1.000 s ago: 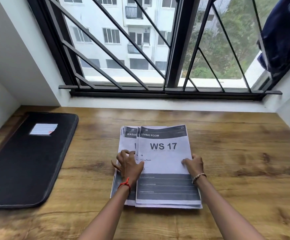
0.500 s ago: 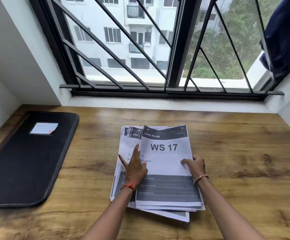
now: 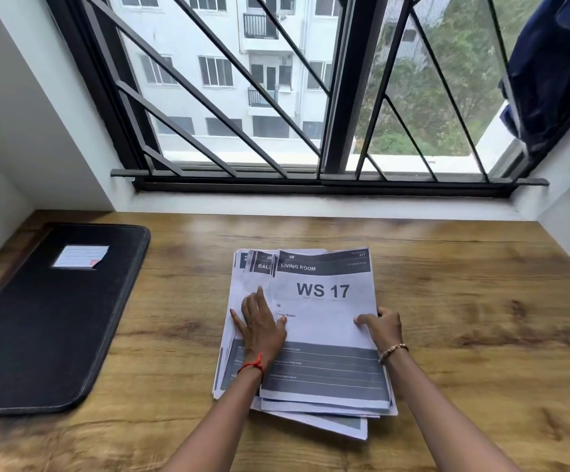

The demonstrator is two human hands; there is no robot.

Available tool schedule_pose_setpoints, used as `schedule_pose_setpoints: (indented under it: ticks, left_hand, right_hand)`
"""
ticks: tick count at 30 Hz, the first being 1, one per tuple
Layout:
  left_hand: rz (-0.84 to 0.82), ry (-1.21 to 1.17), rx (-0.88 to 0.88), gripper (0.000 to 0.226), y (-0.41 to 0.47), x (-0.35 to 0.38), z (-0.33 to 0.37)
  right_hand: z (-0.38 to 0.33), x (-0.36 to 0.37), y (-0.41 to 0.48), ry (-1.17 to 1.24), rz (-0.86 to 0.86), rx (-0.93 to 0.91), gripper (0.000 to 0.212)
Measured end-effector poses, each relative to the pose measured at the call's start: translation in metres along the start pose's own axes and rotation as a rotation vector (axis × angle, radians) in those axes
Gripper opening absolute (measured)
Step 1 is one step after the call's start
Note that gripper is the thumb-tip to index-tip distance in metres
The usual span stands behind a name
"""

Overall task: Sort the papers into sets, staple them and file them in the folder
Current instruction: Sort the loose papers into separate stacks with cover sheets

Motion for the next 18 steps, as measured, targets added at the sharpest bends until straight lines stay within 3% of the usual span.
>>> schedule_pose_setpoints:
  ticks: [4,10,18]
  left_hand:
    - [-0.016,0.092,0.023,0.079,-0.003,0.007,-0.005]
    - [-0.044,-0.001,0.049,0.074,-0.005,0.005,-0.002]
    - [-0.102,-0.181,0.019,0.086,0.008,-0.005,0.009]
  right_hand:
    - [0.001,-0.002,-0.001,-0.011,0.004,-0.002,0.009]
    - [-0.001,0.001,-0.001,0.0,-0.01,-0.01,0.014]
    - [0.0,0.003,0.0,-0.008,-0.019,-0.04,0.016]
Point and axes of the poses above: each hand's wrist, its own y-axis towards the middle knuckle, its own x-axis out of the palm, z = x × y, the point moved 9 cm from there along y, towards the middle knuckle, and after that the axes turned 15 degrees about -x, right-handed, at the moved point
